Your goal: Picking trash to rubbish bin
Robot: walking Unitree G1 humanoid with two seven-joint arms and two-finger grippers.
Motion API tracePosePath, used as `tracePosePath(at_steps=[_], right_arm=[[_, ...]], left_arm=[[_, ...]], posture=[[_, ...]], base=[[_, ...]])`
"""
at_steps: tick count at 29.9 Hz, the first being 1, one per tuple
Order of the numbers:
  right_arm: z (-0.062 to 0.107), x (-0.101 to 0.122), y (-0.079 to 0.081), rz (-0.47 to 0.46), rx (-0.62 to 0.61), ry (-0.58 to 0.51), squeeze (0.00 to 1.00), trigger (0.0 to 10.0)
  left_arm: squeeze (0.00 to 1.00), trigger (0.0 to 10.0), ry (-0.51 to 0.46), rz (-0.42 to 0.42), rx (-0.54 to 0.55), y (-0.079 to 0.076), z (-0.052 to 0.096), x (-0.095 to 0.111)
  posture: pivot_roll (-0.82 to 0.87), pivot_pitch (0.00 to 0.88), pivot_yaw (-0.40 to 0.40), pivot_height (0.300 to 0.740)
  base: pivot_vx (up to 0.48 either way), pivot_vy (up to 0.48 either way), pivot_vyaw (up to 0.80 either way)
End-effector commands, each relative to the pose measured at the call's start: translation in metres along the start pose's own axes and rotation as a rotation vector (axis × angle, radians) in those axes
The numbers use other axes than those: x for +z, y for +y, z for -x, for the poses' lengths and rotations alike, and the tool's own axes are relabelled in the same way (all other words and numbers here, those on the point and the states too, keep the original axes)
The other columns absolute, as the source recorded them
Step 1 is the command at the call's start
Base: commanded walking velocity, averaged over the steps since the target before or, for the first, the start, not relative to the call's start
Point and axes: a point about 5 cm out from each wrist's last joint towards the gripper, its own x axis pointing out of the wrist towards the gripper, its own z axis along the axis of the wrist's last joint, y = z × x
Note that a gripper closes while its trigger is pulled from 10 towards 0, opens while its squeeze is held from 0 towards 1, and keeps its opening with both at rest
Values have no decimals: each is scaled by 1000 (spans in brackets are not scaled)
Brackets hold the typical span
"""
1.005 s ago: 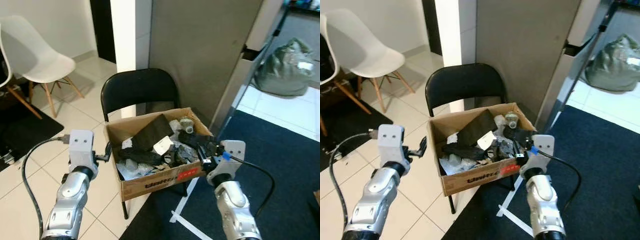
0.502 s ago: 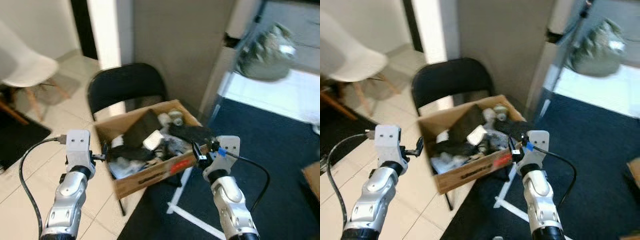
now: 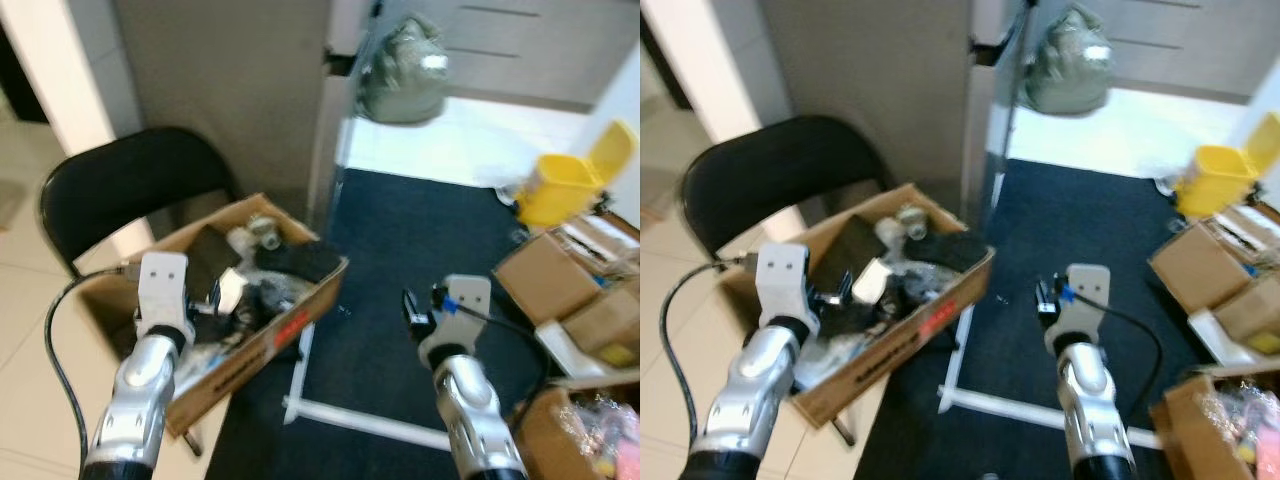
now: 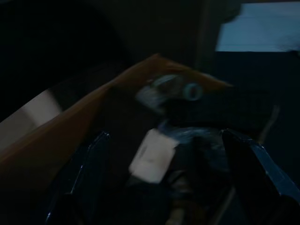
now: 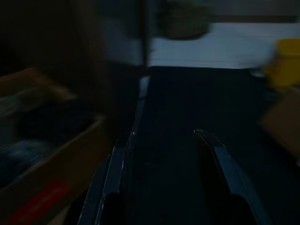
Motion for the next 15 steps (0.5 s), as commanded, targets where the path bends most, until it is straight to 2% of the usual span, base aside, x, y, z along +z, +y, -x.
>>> tracePosePath(at_steps=[1,5,10,15], right_arm=[[6,-15,-4,-7,-37,71,0,10000],[7,-19,-7,19,-61,84,0,10000],[10,-24,-11,-32,-113,104,0,10000],[11,-27,-12,-38,-130,116,0,10000]], left_arm=[[0,10000,47,-13,-8,1,2,-10],[0,10000,43,-42,10,4,1,-9],[0,10000,54,-42,-1,4,0,-10],[0,10000,63,-43,8,5,0,-11]], posture=[[-30,99,-6,740],[-27,101,0,740],[-22,104,0,740],[-26,106,11,740]], base=[[0,0,-800],[0,0,-800],[0,0,-800],[0,0,-800]])
